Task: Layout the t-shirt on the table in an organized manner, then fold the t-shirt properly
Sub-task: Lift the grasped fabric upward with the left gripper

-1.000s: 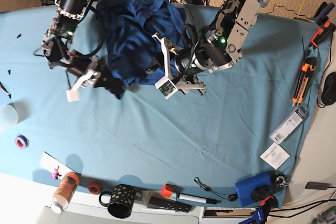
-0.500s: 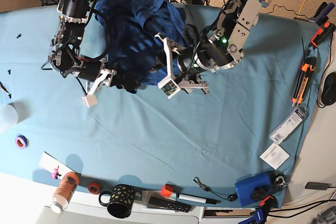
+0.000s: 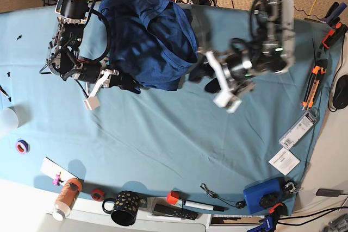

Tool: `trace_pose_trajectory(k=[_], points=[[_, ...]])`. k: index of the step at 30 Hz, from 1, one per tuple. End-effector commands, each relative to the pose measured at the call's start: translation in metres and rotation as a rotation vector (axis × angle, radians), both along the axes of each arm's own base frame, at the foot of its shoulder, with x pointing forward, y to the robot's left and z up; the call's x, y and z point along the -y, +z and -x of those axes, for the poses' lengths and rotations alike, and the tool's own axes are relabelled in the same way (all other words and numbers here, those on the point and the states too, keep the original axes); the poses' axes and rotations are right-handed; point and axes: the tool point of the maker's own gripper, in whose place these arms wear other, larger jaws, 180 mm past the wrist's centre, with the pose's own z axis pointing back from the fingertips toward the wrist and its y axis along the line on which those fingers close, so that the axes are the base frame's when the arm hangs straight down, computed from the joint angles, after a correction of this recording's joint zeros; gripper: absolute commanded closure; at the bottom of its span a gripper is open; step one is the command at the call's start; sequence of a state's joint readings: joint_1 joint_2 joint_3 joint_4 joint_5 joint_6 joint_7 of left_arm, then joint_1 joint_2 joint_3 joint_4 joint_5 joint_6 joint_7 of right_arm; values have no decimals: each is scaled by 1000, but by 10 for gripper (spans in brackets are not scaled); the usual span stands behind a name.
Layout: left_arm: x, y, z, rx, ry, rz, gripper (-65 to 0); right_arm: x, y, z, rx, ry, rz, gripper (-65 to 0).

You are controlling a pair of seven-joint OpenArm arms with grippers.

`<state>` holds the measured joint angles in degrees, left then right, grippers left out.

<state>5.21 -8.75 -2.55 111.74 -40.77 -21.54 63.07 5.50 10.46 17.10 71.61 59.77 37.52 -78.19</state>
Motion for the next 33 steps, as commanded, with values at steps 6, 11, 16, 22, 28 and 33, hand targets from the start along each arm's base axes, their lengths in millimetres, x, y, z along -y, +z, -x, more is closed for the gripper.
trace_pose_trajectory(k=[6,11,16,22,28,33], points=[[-8,-16,49,-136,-27,109,-337,11,-10,9,-53,16,63,0],[-4,-36,91,-252,-37,137,-340,11,-11,9,-53,16,64,0],[-2,-44,112,-307,-45,153,-387,11,-10,9,-53,16,63,0],[15,-48,133,-344,-94,169,-387,11,-10,9,-52,16,64,0],[33,-61,137,-315,-122,91,-387,12,-10,9,-53,16,66,0],[50,-85,153,-376,-152,92,-387,12,-10,9,-53,16,66,0]])
